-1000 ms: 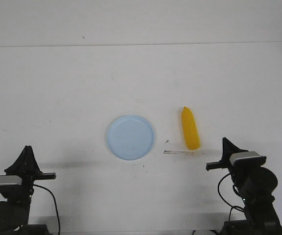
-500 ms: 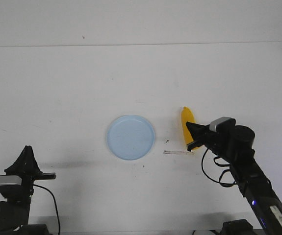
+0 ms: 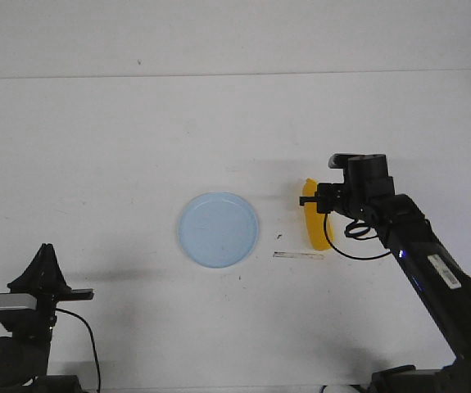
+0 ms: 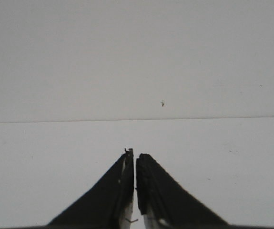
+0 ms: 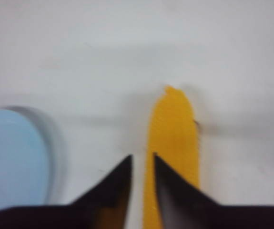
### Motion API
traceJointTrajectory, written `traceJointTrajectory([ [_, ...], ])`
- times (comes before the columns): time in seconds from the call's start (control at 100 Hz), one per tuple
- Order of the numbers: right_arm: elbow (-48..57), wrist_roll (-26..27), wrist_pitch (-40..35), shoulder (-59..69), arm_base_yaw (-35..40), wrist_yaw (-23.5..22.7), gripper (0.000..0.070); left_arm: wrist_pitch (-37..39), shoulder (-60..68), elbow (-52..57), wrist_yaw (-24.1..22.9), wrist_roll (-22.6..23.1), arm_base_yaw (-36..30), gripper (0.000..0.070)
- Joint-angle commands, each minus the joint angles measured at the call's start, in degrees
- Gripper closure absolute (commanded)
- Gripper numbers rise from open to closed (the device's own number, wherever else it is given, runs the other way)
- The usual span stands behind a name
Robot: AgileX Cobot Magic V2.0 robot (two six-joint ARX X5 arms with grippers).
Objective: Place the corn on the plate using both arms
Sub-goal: 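Reach the right gripper to the yellow corn and grasp it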
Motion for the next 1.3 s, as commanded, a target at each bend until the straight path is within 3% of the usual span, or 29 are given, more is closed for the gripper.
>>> traceJointTrajectory([
  [0.0, 3.23, 0.90, -2.29, 2.99, 0.90, 0.33, 0.0327, 0.70, -0.11, 0.31, -0.33, -0.28, 0.09, 0.0699],
  [0.06, 4.28, 0.90, -2.49, 4.63, 1.60, 0.33, 0.0236, 0.72, -0.11, 0.31, -0.33, -0.28, 0.09, 0.0699],
  [0.21, 4.42, 0.94, -3.69, 7.02, 2.93, 2.38, 0.0212, 0.72, -0.11, 0.31, -0.33, -0.28, 0.09, 0.0699],
  [0.36, 4.42, 0.90, -6.45, 8.68, 3.63, 7.43, 0.0064, 0.70, -0.11, 0.31, -0.33, -0.28, 0.09, 0.0699],
  [0.68, 4.39, 0.42, -6.45, 11.65, 3.91, 7.45, 0.0065, 0.72, -0.11, 0.31, -0.33, -0.28, 0.09, 0.0699],
  [0.94, 4.35, -0.63, -6.88, 14.51, 3.93, 10.60, 0.0092, 0.70, -0.11, 0.31, -0.33, -0.28, 0.09, 0.0699],
  [1.24, 4.35, -0.83, -6.54, 14.51, 4.92, 10.62, 0.0375, 0.70, -0.11, 0.31, -0.33, -0.28, 0.09, 0.0699],
  [1.29, 4.35, -0.85, -6.47, 14.51, 5.20, 10.60, 0.0380, 0.72, -0.11, 0.31, -0.33, -0.28, 0.09, 0.0699],
])
